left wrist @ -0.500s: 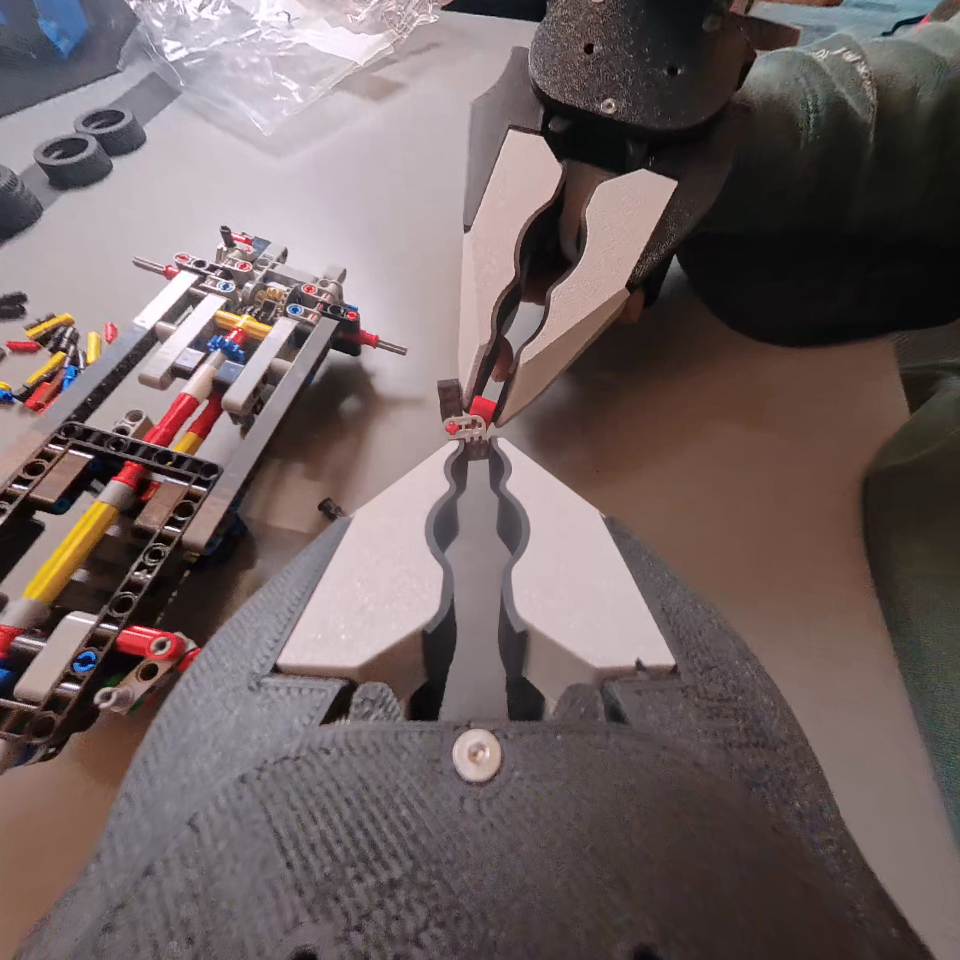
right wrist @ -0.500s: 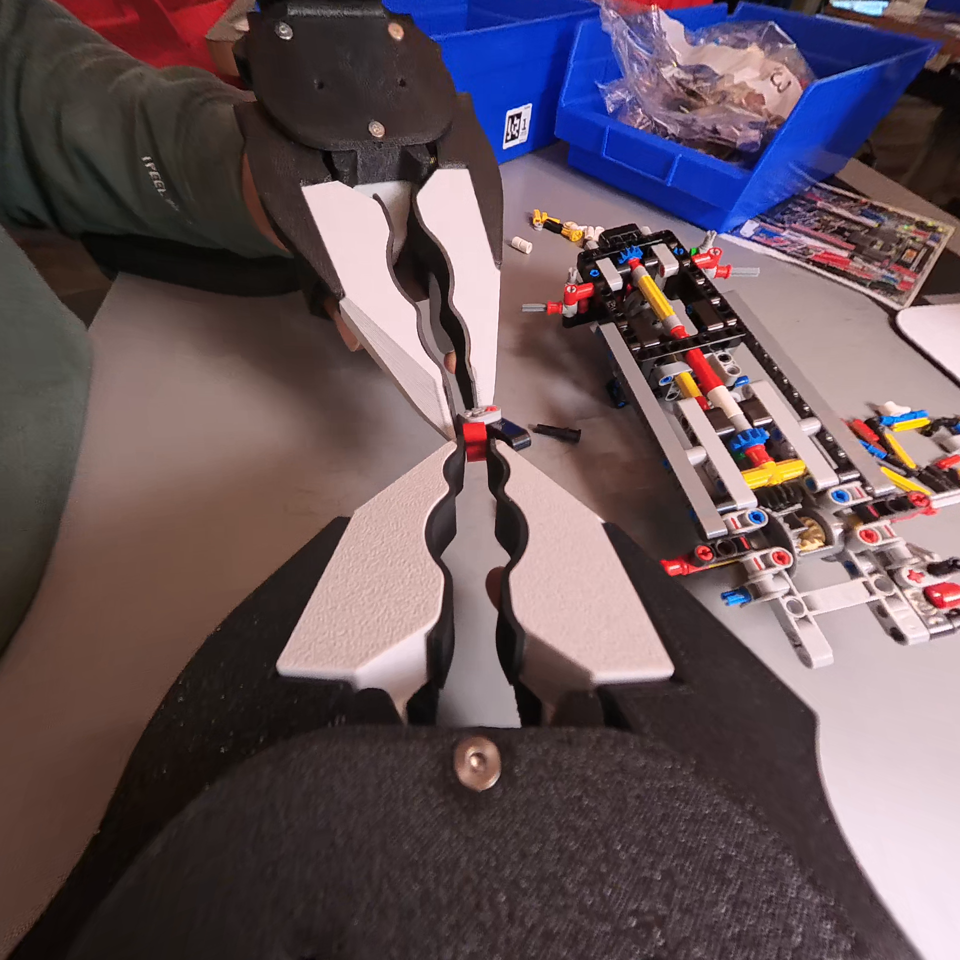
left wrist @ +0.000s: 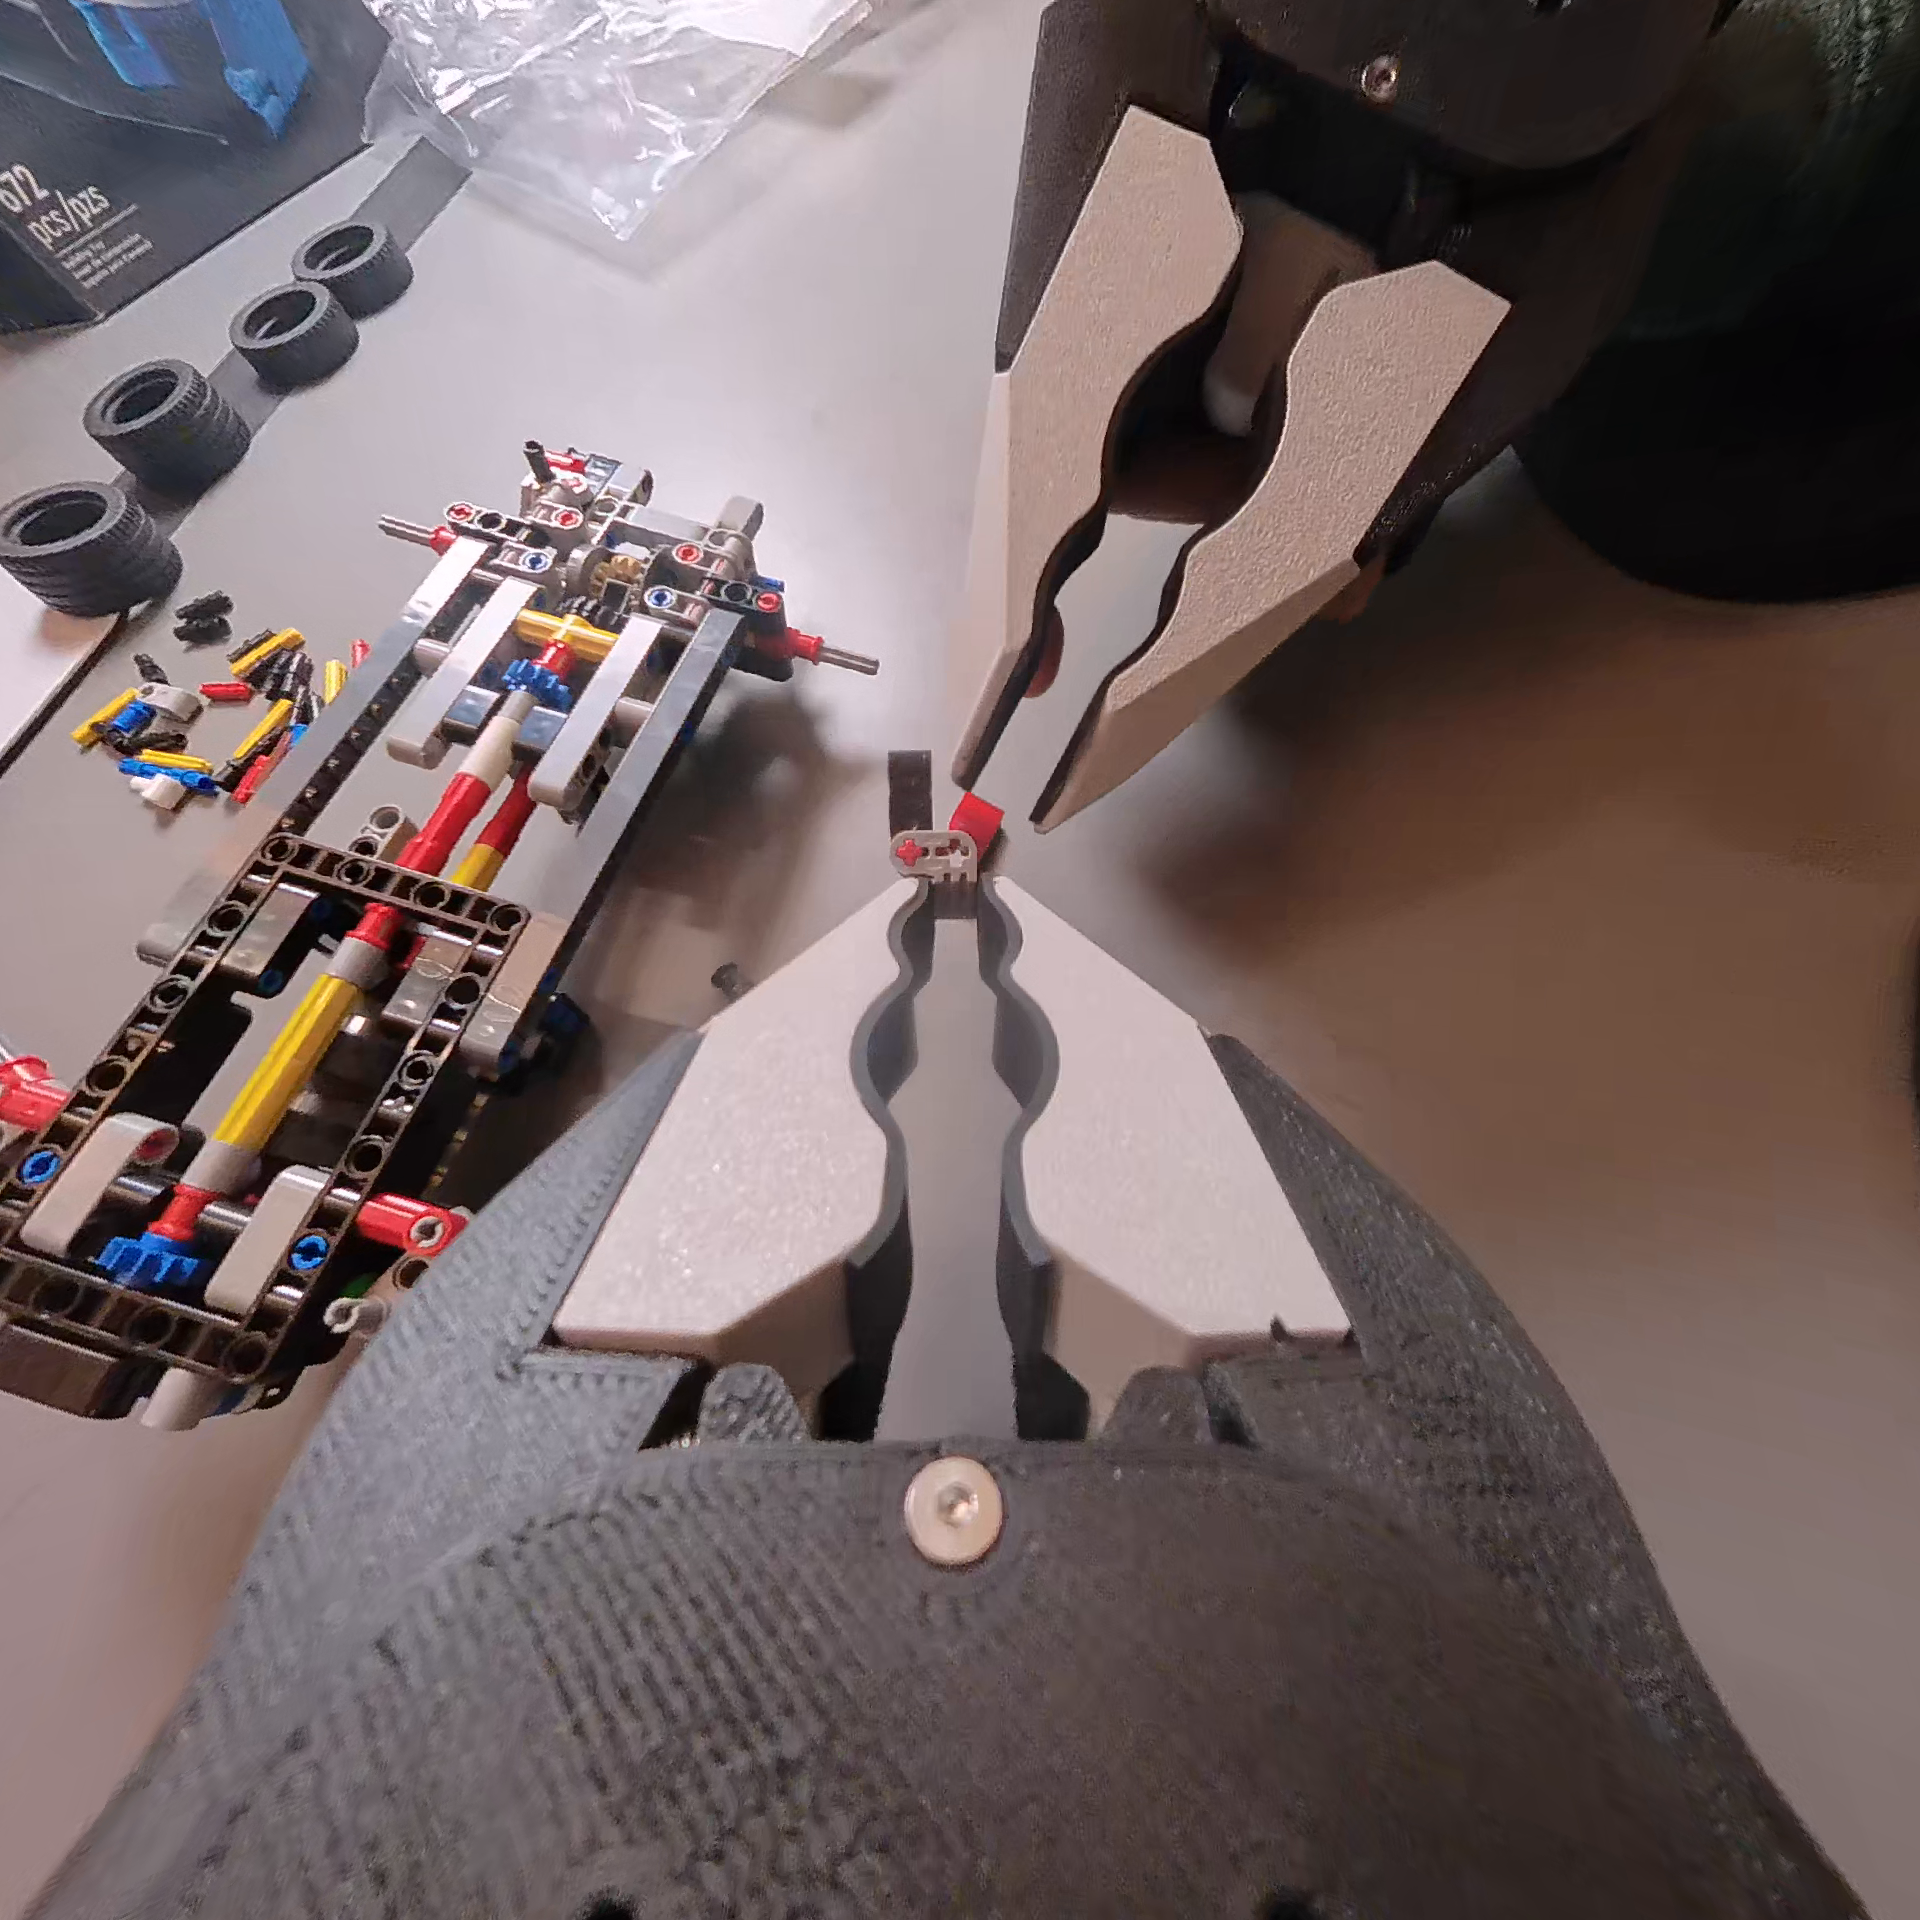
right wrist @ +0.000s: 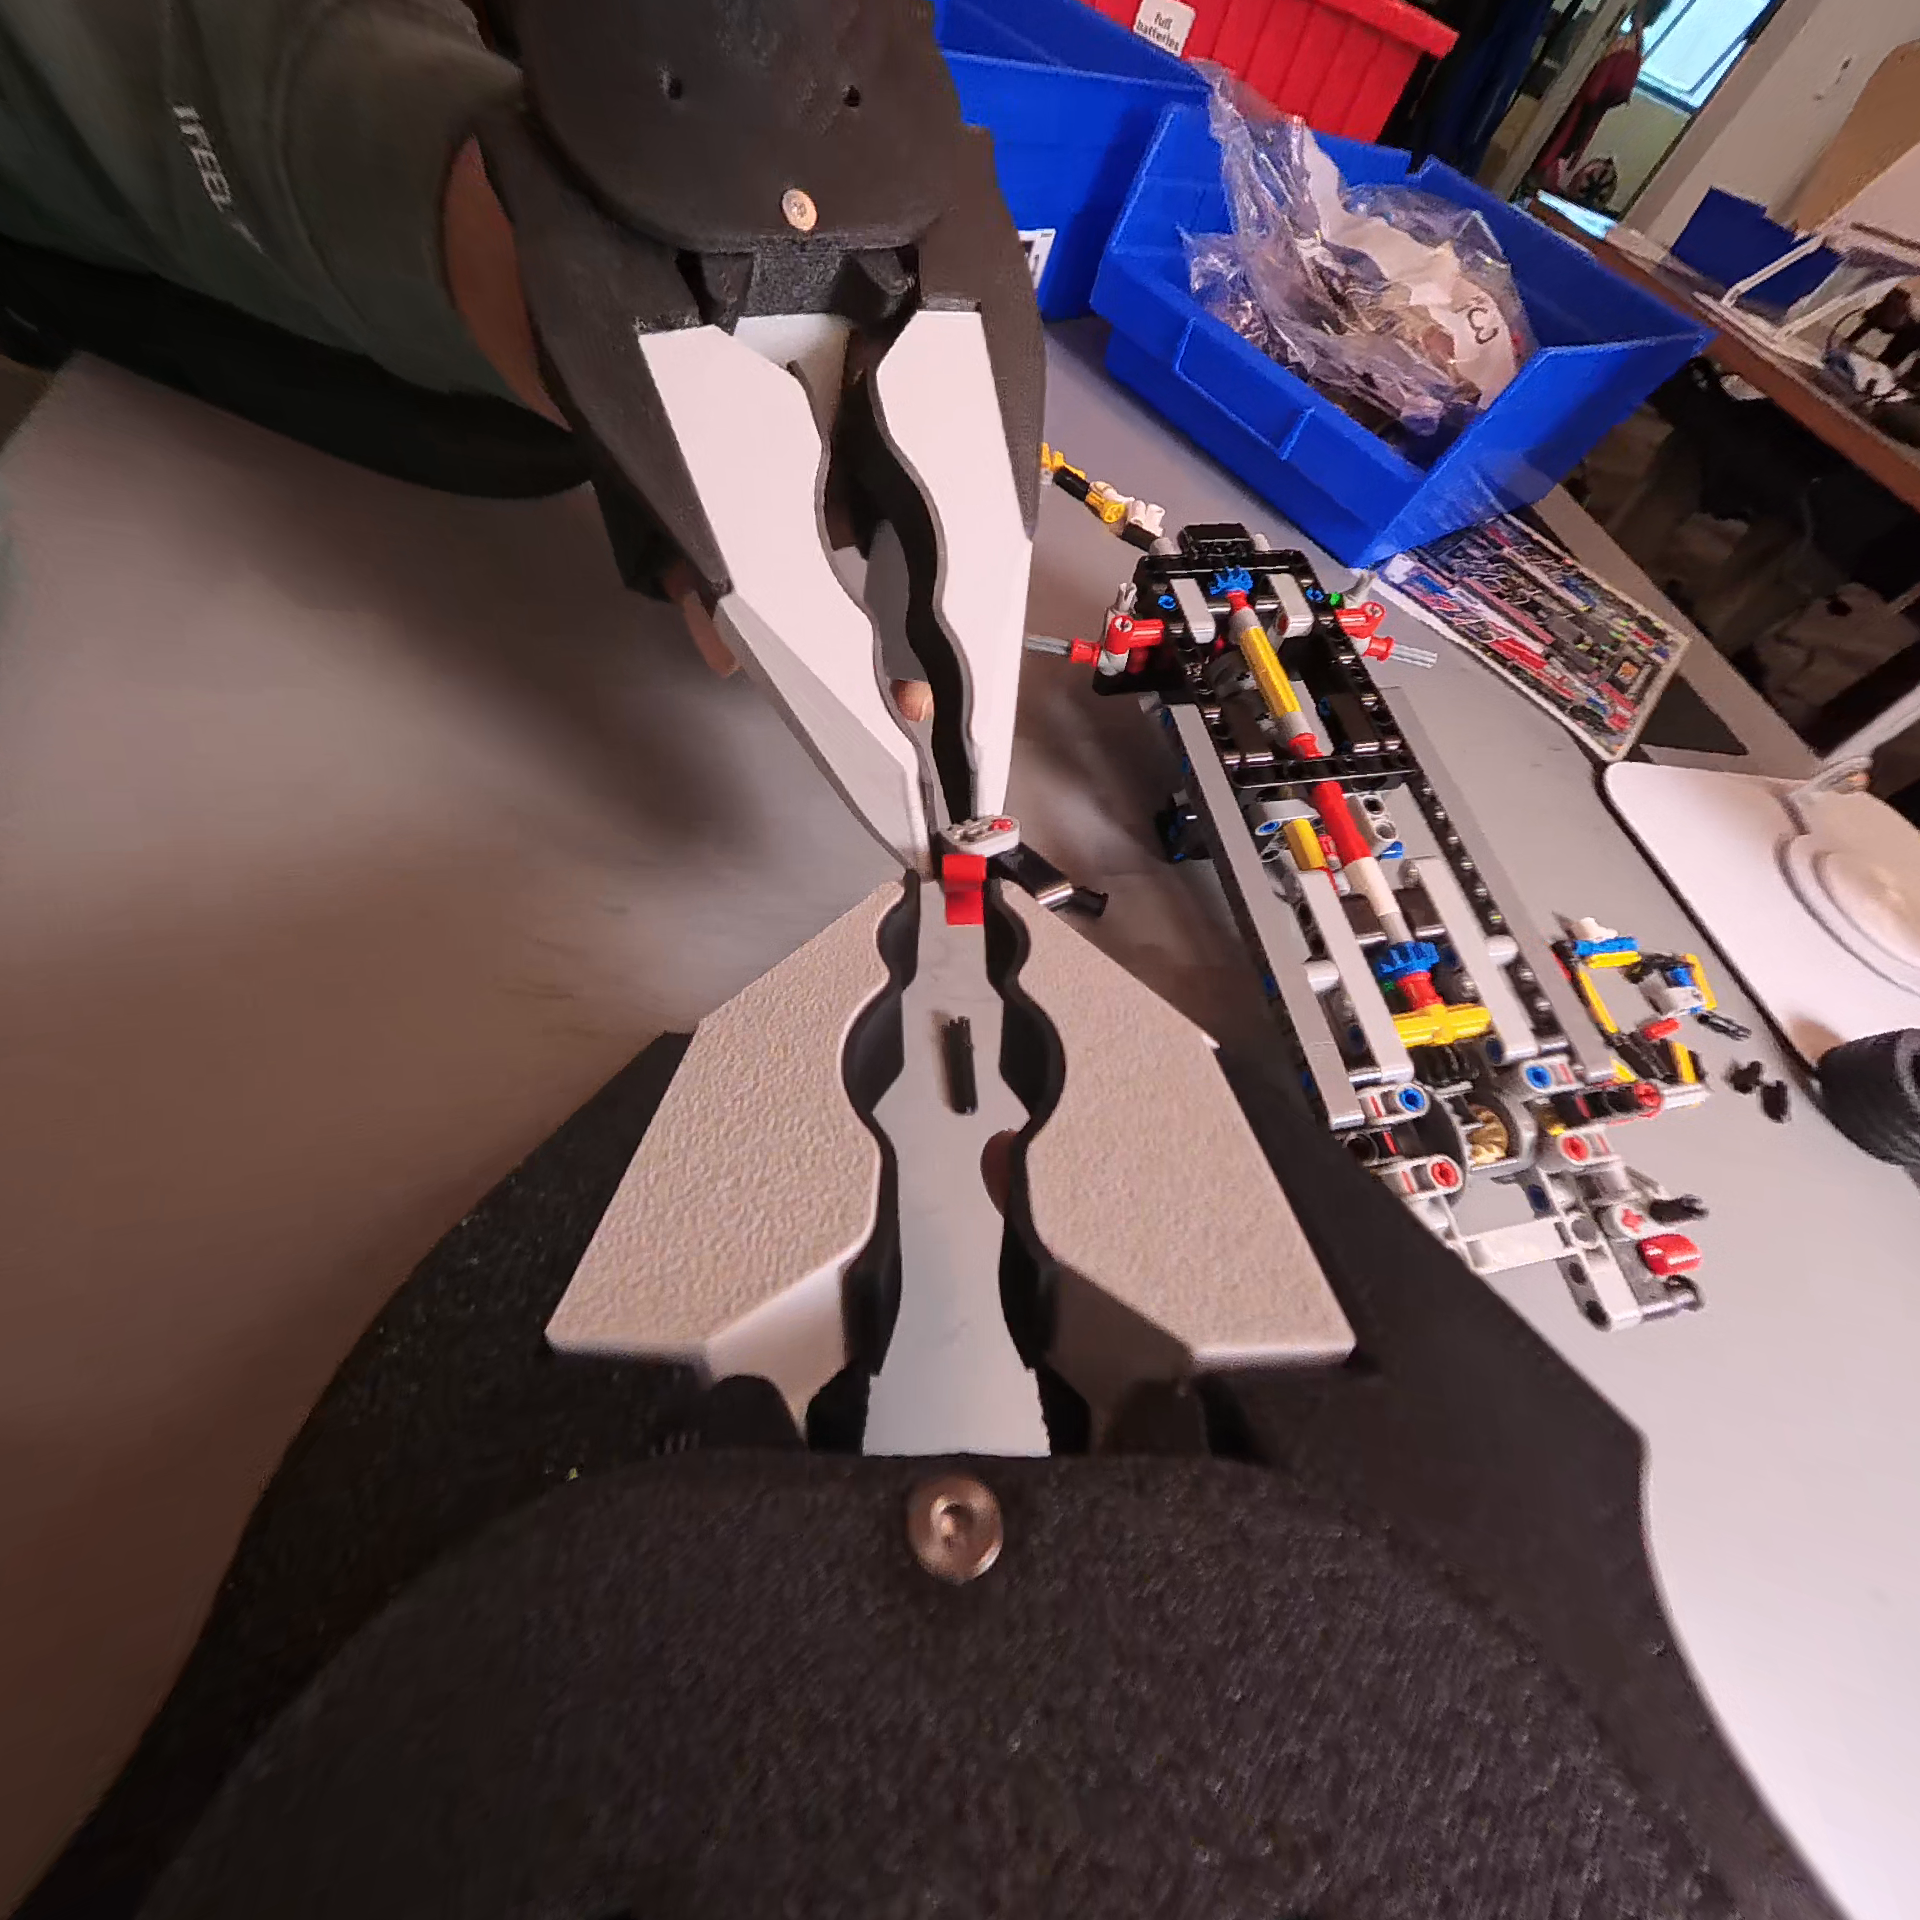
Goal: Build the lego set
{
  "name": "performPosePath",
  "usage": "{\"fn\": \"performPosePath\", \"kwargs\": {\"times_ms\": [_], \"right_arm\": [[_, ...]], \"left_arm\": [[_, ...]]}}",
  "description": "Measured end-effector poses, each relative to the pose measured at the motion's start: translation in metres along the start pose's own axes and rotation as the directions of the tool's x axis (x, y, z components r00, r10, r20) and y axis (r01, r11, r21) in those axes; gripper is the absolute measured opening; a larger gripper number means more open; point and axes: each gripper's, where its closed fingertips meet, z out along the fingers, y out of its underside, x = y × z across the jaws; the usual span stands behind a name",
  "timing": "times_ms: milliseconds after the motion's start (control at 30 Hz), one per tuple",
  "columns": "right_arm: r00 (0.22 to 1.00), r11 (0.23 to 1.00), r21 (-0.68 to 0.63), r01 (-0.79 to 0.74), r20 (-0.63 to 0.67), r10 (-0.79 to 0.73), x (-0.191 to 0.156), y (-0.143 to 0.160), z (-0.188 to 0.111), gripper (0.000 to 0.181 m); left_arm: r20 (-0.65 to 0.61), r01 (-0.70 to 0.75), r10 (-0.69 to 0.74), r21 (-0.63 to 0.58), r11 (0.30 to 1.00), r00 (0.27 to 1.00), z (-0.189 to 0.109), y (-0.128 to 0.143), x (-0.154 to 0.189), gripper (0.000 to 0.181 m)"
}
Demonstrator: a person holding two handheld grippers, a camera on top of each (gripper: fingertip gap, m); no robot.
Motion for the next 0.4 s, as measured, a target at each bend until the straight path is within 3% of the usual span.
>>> {"fn": "performPosePath", "kwargs": {"times_ms": [33,400], "right_arm": [[1.000,1.000,-0.006,0.017,-0.014,-0.017,0.0008,0.0002,0.0008,0.009],[0.994,0.997,-0.015,0.072,-0.076,-0.072,0.0066,-0.0008,0.0006,0.007]], "left_arm": [[-0.001,0.000,0.000,-0.002,1.000,1.000,0.0000,0.0003,0.0003,0.006],[0.021,-0.015,0.015,-0.006,1.000,1.000,-0.0018,0.0000,-0.0012,0.006]]}}
